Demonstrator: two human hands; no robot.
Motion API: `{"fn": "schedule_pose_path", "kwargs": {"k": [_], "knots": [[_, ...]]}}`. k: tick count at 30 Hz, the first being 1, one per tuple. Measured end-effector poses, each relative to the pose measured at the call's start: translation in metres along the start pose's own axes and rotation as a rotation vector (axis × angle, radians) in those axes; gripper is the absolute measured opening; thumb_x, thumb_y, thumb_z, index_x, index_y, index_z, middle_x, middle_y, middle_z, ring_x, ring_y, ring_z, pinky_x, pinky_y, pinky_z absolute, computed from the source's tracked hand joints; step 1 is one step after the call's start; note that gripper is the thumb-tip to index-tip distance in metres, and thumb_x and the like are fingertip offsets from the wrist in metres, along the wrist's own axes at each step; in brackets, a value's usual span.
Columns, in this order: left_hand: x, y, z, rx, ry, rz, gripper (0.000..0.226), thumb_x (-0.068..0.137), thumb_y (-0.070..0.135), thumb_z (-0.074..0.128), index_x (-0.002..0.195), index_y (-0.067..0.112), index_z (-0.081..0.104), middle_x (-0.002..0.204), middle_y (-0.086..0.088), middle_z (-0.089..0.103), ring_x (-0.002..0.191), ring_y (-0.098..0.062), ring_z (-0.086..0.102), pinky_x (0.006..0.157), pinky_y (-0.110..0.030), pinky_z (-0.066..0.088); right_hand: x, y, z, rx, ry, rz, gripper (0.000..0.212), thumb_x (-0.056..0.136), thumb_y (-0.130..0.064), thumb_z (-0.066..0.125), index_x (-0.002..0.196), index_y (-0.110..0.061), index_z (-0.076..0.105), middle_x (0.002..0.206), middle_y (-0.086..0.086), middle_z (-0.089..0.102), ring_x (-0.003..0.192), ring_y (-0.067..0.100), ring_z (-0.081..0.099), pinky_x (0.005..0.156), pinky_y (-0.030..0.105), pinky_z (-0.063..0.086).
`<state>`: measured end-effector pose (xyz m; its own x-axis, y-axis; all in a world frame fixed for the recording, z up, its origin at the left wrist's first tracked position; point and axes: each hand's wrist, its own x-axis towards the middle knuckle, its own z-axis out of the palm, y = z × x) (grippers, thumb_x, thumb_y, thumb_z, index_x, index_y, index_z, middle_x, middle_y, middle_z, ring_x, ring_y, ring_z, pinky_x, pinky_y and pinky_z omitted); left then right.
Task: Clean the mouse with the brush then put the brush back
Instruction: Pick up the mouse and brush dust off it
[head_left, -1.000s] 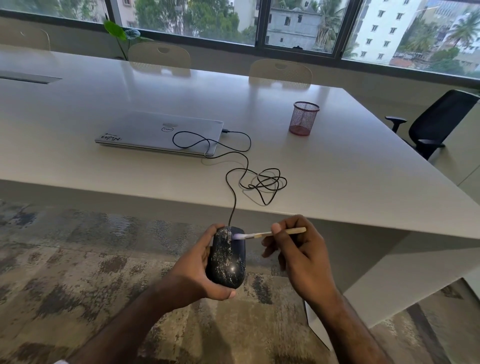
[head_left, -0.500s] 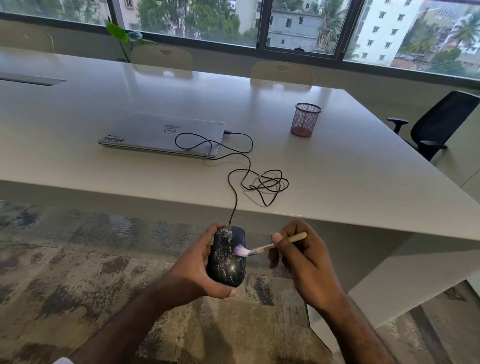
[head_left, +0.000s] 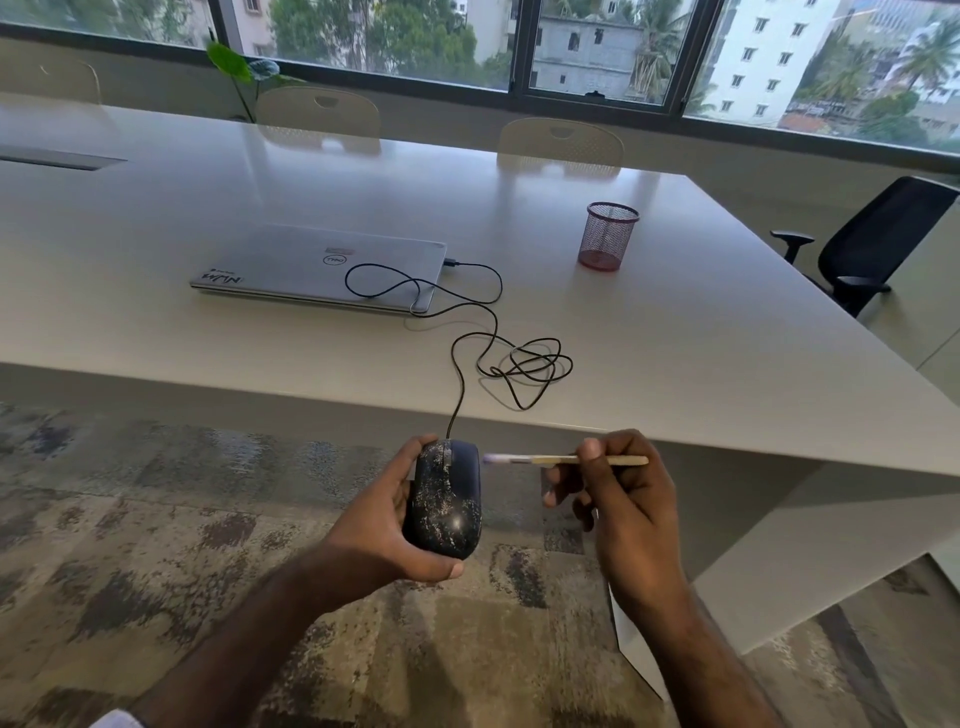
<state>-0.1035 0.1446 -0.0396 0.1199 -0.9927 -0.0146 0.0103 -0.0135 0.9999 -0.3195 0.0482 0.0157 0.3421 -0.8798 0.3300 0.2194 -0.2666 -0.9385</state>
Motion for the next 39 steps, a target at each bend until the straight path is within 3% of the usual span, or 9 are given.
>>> {"fn": "schedule_pose_path", "kwargs": {"k": [8, 13, 17, 21, 25, 30, 39], "knots": [[0.002, -0.002, -0.003, -0.007, -0.005, 0.010, 0.109, 0.055, -0.009, 0.091, 0.132, 0.055, 0.049, 0.121, 0.009, 0.071, 0.116, -0.020, 0.070, 0.083, -0.032, 0.061, -0.004, 0.006, -0.001, 0.049, -0.023, 0.097, 0.030, 0.094, -0.033, 0.054, 0.081, -0.006, 0.054, 0.063, 0.015, 0.068, 0.048, 0.022, 0.059, 0.044, 0.020, 0.041], [0.003, 0.001, -0.001, -0.002, -0.016, 0.029, 0.107, 0.054, -0.006, 0.093, 0.132, 0.053, 0.050, 0.122, 0.008, 0.071, 0.117, -0.018, 0.069, 0.084, -0.030, 0.061, 0.002, 0.009, 0.002, 0.021, 0.074, 0.132, 0.025, 0.095, -0.034, 0.054, 0.088, -0.010, 0.055, 0.079, 0.017, 0.076, 0.059, 0.023, 0.067, 0.045, 0.026, 0.039], [0.004, 0.002, -0.002, 0.001, -0.015, 0.034, 0.109, 0.057, -0.010, 0.092, 0.137, 0.049, 0.047, 0.124, 0.005, 0.071, 0.116, -0.020, 0.070, 0.083, -0.031, 0.061, -0.003, 0.015, 0.000, 0.036, -0.027, 0.187, 0.026, 0.094, -0.034, 0.054, 0.083, -0.011, 0.055, 0.070, 0.016, 0.072, 0.053, 0.023, 0.062, 0.044, 0.024, 0.039], [0.003, 0.001, -0.004, 0.003, -0.006, 0.032, 0.107, 0.056, -0.009, 0.091, 0.134, 0.052, 0.049, 0.123, 0.008, 0.071, 0.115, -0.018, 0.070, 0.082, -0.028, 0.060, -0.003, 0.013, -0.003, 0.075, -0.027, 0.178, 0.028, 0.094, -0.032, 0.055, 0.082, -0.006, 0.054, 0.063, 0.016, 0.068, 0.048, 0.020, 0.059, 0.044, 0.020, 0.041], [0.005, 0.003, -0.005, 0.012, -0.011, 0.052, 0.105, 0.056, -0.008, 0.092, 0.134, 0.048, 0.050, 0.121, 0.008, 0.070, 0.117, -0.018, 0.069, 0.083, -0.027, 0.060, 0.001, 0.012, -0.001, 0.036, 0.054, 0.166, 0.026, 0.094, -0.035, 0.054, 0.086, -0.011, 0.054, 0.074, 0.017, 0.075, 0.058, 0.024, 0.066, 0.046, 0.023, 0.040], [0.008, 0.005, -0.007, 0.025, -0.007, 0.077, 0.102, 0.060, -0.023, 0.087, 0.131, 0.043, 0.053, 0.118, 0.002, 0.071, 0.113, -0.019, 0.070, 0.081, -0.026, 0.060, -0.005, 0.015, -0.003, 0.045, -0.020, 0.193, 0.021, 0.093, -0.031, 0.055, 0.080, -0.015, 0.057, 0.067, 0.018, 0.070, 0.053, 0.023, 0.060, 0.046, 0.023, 0.040], [0.013, 0.005, -0.009, 0.030, 0.015, 0.106, 0.104, 0.059, -0.021, 0.088, 0.124, 0.054, 0.057, 0.116, 0.006, 0.072, 0.110, -0.013, 0.072, 0.079, -0.023, 0.060, -0.006, 0.014, -0.003, 0.068, 0.002, 0.182, 0.020, 0.092, -0.031, 0.055, 0.079, -0.016, 0.057, 0.071, 0.021, 0.072, 0.057, 0.027, 0.063, 0.046, 0.024, 0.040]]}}
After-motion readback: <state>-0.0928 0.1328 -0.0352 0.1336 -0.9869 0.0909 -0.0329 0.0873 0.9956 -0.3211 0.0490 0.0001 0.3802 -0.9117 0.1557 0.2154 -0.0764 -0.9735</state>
